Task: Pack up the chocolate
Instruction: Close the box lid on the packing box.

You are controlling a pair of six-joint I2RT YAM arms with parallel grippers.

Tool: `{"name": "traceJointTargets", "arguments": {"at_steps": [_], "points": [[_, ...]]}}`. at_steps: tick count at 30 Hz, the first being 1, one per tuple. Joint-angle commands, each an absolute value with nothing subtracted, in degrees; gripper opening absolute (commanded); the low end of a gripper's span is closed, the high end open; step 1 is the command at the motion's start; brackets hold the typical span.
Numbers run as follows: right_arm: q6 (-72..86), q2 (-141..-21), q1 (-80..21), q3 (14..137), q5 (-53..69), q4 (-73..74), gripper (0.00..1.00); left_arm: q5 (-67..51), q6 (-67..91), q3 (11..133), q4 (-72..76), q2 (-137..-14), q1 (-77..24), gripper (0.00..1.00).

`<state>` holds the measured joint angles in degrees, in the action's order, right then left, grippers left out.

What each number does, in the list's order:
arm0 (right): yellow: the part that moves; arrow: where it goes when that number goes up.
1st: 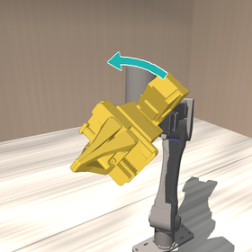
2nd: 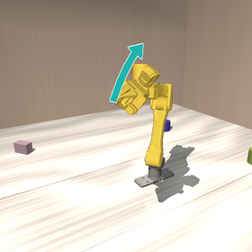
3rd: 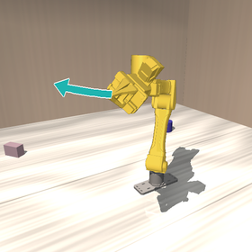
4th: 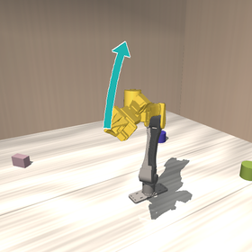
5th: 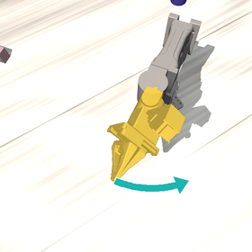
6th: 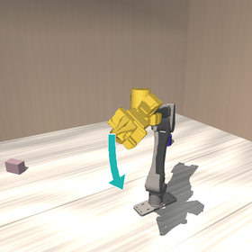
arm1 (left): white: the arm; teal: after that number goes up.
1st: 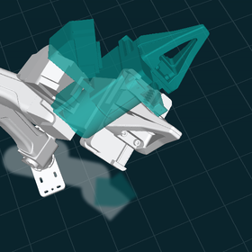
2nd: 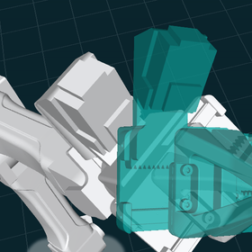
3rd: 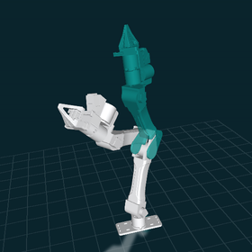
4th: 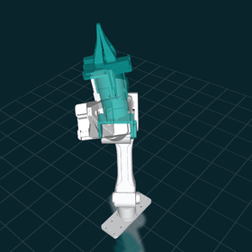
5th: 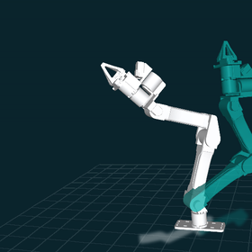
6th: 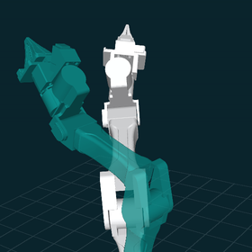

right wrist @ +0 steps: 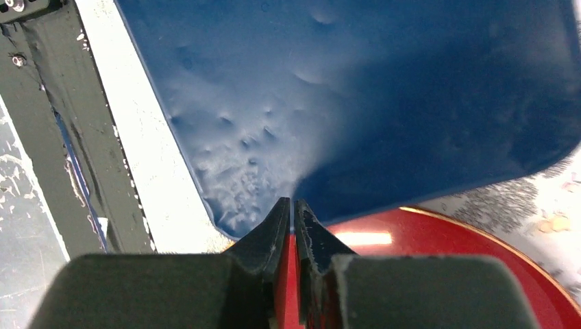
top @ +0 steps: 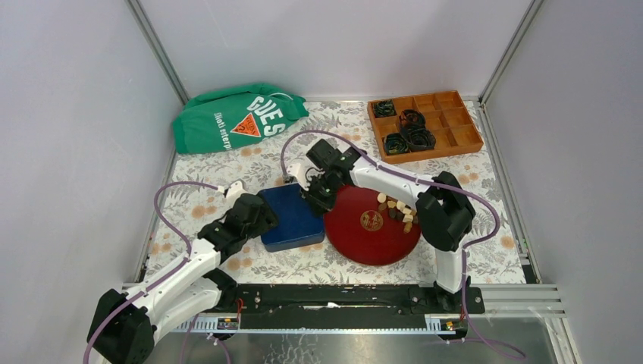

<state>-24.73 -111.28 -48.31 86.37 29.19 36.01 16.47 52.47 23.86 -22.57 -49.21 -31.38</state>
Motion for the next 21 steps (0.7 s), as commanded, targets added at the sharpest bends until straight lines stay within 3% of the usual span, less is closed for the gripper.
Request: {"name": "traceJointTargets", "arguments": {"at_steps": [1, 6, 13, 21], "points": [[-28.7, -106.6, -47.9, 95.5, 27.0, 42.9, 0.13, 14.7, 51.9, 23.2, -20.2, -48.9, -31.1, 0.7], [-29.6, -103.9, -48.0, 100.5, 30.7, 45.5, 0.13, 13.7, 51.5, 23.1, -19.9, -48.6, -31.1, 0.7], [-28.1, -107.0, -48.6, 90.2, 33.5, 45.1, 0.1, 12.4, 51.5, 22.9, -19.4, -48.6, -31.1, 0.7], [-27.4, -116.5, -49.0, 84.1, 25.2, 45.0, 0.07, 11.0, 51.6, 22.3, -19.0, -47.8, -31.1, 0.71]]}}
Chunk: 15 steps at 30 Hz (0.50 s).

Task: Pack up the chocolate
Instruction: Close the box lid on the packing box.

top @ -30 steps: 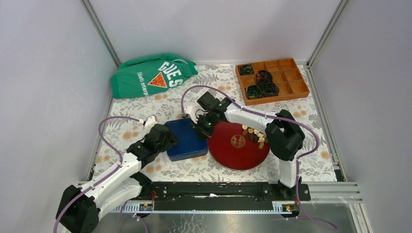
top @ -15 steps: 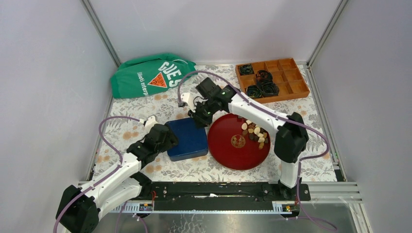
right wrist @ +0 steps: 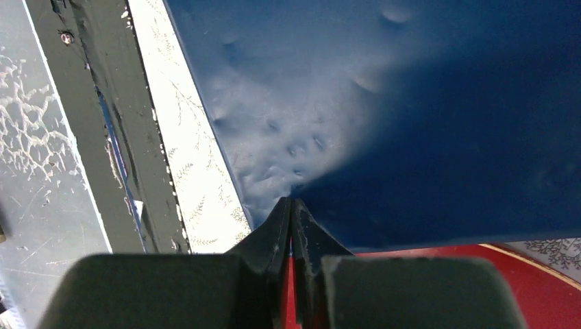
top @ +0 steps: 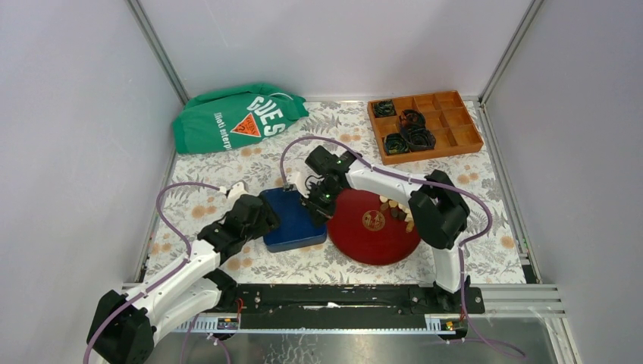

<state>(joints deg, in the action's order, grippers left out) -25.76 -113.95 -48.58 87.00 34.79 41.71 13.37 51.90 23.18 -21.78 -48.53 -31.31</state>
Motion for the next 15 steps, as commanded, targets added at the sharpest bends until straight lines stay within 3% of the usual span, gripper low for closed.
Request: {"name": "traceJointTargets", "arguments": {"at_steps": [1, 8, 15], "points": [[-27.6, -115.9, -49.1, 84.0, 25.0, 45.6, 0.07, 11.1, 51.7, 22.2, -18.9, -47.8, -31.1, 0.71], [-28.6, -112.2, -48.6, 92.4, 25.6, 48.4, 0.09, 10.8, 51.7, 22.2, -18.4, -48.3, -31.0, 0.72], [-27.3, -107.6, -47.1, 104.3, 20.2, 42.0, 0.11, 10.8, 52.1, 21.9, -18.5, -47.7, -31.0, 0.69]]}}
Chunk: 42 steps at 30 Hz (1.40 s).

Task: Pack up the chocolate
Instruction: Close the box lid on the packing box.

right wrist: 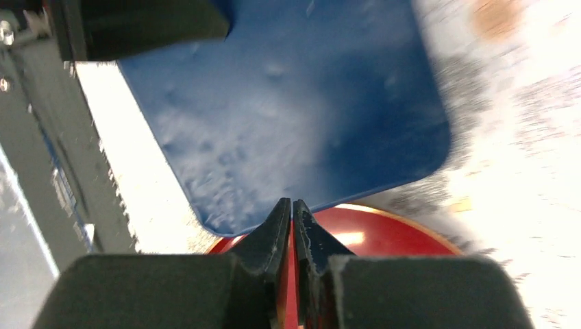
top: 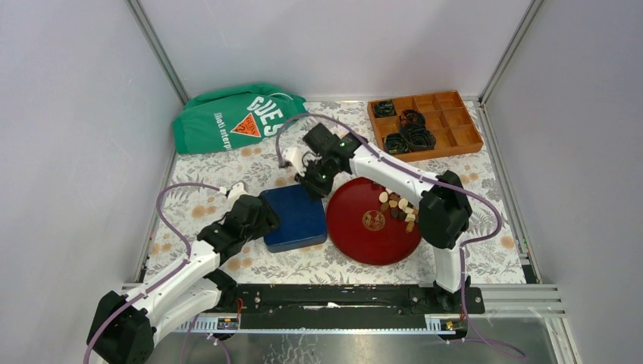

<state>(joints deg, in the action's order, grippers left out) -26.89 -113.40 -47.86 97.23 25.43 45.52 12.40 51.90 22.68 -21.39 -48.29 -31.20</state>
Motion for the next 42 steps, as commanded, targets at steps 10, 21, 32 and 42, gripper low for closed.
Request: {"name": "traceJointTargets", "arguments": {"at_steps": [10, 21, 32, 42], "points": [[-26.4, -117.9, -47.1, 104.4, 11.7, 40.2, 0.1, 9.4, 53.1, 20.8, -18.5, -45.5, -31.0, 0.68], [-27.8, -126.1, -45.3, 105.3, 14.6, 46.5, 0.14, 6.1, 54.2, 20.3, -19.2, -42.5, -31.0, 0.67], [-26.7, -106.8, -39.4, 106.0, 37.2, 49.1, 0.26, -11.1, 57.0, 15.5, -2.7, -40.9, -31.1, 0.71], [-27.7, -86.4, -28.2, 90.7, 40.5, 44.1, 0.53, -6.0, 43.3, 28.1, -16.4, -39.4, -31.1, 0.92]]}}
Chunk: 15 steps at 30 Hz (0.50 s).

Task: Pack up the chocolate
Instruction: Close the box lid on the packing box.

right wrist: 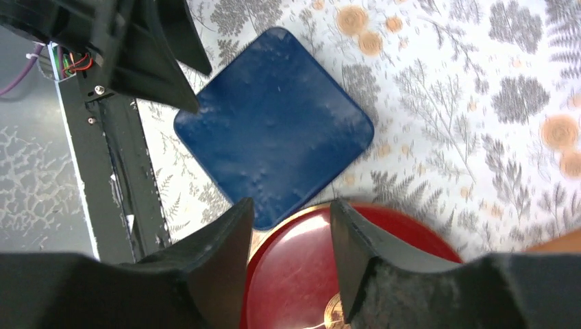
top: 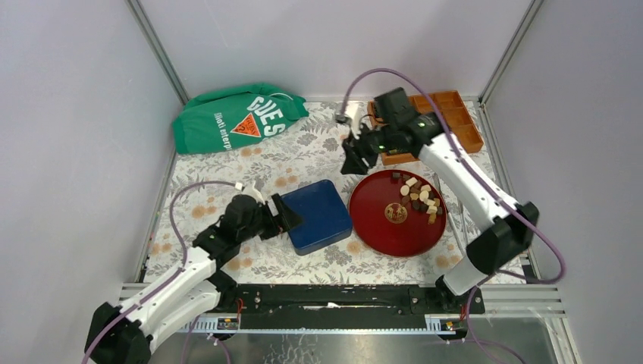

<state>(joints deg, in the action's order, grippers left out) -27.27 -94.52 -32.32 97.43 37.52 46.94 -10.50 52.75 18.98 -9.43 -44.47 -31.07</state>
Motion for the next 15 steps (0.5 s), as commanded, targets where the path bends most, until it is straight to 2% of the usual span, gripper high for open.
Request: {"name": "traceJointTargets", "arguments": {"at_steps": [1, 5, 8, 11, 15], "points": [[-27.7, -83.8, -26.7, 88.6, 40.2, 42.9, 0.59, -3.9, 40.7, 29.9, -19.3, -37.7, -31.1, 0.96], [-26.0, -73.2, -20.0, 82.2, 38.0, 37.3, 0.98, -1.0, 32.2, 36.3, -23.0, -33.1, -31.0, 0.99], [-19.0, -66.6, -16.2, 80.0, 29.5, 31.9, 1.0, -0.2, 28.6, 42.1, -21.4, -32.7, -31.0, 0.99], [-13.5, -64.8, -15.3, 85.9, 18.2, 35.1, 1.0, -0.2, 26.0, 49.8, -18.9, -35.2, -31.0, 0.99], [-14.1, -60.6, -13.0, 92.4, 20.6, 39.3, 1.0, -3.4, 24.4, 61.8, -18.4, -42.1, -31.0, 0.99]]}}
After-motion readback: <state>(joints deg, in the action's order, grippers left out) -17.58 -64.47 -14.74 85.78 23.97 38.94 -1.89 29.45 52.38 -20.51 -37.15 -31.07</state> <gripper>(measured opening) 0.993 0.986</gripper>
